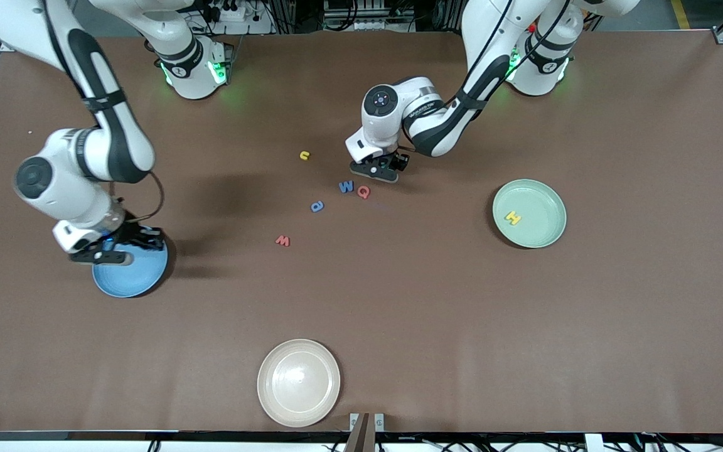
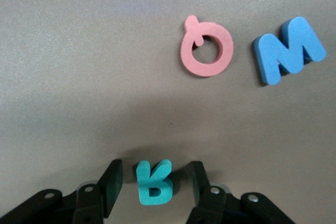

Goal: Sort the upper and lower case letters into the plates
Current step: 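Drop the w onto the blue plate while the left gripper grasps R, then carry the teal R to the green plate with the left gripper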

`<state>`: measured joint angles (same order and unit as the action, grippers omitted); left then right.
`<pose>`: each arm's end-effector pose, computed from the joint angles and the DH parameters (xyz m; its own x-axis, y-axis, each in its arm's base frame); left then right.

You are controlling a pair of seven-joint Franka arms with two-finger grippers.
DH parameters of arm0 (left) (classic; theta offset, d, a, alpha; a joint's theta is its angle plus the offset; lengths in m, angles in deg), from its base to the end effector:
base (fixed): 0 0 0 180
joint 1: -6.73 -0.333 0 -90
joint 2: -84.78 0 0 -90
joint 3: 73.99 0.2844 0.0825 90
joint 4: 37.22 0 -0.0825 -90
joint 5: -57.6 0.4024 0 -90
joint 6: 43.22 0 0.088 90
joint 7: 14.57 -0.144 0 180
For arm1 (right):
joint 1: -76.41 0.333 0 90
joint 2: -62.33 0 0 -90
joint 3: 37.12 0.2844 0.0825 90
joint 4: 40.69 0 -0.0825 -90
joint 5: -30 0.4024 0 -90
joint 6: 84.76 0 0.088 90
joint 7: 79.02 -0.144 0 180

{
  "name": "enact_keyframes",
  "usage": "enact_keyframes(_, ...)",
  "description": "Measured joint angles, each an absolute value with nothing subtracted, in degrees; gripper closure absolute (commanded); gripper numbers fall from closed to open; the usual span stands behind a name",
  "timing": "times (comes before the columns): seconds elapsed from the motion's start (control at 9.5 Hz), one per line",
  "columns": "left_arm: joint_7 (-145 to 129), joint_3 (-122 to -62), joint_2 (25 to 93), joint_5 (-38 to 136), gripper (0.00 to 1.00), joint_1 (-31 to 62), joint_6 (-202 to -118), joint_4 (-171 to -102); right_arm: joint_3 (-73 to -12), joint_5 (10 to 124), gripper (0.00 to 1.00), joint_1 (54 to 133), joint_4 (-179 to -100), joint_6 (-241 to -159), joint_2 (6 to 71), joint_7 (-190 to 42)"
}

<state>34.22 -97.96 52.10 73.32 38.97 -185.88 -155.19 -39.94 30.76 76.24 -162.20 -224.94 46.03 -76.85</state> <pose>0.3056 -0.4840 0.0907 0.9494 -0.2988 -0.0971 -0.3003 -0.9539 -0.0009 0.5835 -0.0308 0.2000 0.9989 -0.0219 0.0416 -0.0222 -0.9997 0.0065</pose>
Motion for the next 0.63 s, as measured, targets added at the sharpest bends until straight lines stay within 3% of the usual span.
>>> enact_keyframes(0.11,34.25,-98.04,52.27,73.32,0.94,38.98,-185.88,-155.11,-39.93,27.33,0.72,74.21,-160.69,-224.77,44.76,-75.88)
enact_keyframes(0.21,34.29,-98.05,52.38,73.32,1.00,38.98,-185.83,-155.09,-39.95,26.11,0.01,72.60,-159.48,-224.77,43.47,-73.89)
enact_keyframes(0.63,32.90,-97.61,52.82,73.32,1.00,37.40,-180.92,-153.98,-39.25,25.52,0.00,72.19,-155.88,-219.79,42.18,-71.11)
